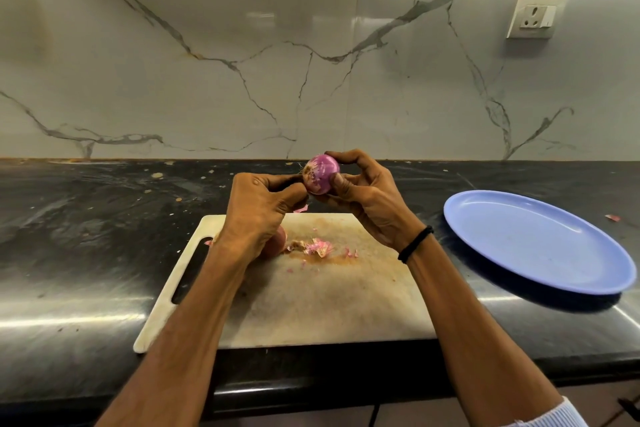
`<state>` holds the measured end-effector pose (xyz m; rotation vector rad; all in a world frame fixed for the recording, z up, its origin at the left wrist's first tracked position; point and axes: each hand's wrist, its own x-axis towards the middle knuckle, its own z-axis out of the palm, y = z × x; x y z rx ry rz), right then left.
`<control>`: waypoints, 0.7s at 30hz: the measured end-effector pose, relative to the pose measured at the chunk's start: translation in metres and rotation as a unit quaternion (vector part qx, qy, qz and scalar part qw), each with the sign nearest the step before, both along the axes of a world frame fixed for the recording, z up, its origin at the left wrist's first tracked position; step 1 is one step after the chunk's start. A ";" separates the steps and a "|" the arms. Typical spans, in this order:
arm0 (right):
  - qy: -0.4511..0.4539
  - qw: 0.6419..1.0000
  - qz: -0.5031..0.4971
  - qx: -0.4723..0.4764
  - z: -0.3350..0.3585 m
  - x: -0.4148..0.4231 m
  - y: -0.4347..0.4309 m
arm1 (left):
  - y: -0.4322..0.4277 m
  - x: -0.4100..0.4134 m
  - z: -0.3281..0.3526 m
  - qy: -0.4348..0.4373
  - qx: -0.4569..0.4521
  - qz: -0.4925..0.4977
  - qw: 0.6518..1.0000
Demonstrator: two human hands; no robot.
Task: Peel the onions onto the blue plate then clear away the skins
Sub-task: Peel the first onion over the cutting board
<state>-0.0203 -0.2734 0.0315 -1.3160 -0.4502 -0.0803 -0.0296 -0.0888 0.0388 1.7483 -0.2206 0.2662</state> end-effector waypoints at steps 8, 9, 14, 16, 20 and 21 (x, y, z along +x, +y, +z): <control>0.007 1.000 -0.017 -0.018 -0.001 0.000 0.001 | -0.005 0.000 -0.002 -0.031 0.038 -0.010 0.999; 0.007 1.000 -0.018 -0.020 -0.001 0.000 0.001 | -0.005 0.001 -0.003 -0.035 0.046 -0.003 0.998; 0.015 1.000 -0.017 -0.020 -0.001 0.000 0.001 | -0.005 0.003 -0.005 -0.032 0.084 0.015 0.996; 0.017 0.999 -0.019 -0.023 -0.001 0.000 0.000 | -0.005 0.004 -0.006 -0.029 0.092 0.014 0.995; 0.015 1.000 -0.013 -0.023 -0.001 0.001 -0.001 | -0.002 0.004 -0.005 -0.041 0.090 0.017 0.995; 0.013 1.000 -0.005 -0.020 -0.001 0.001 -0.001 | 0.000 0.004 -0.004 -0.044 0.076 0.020 0.996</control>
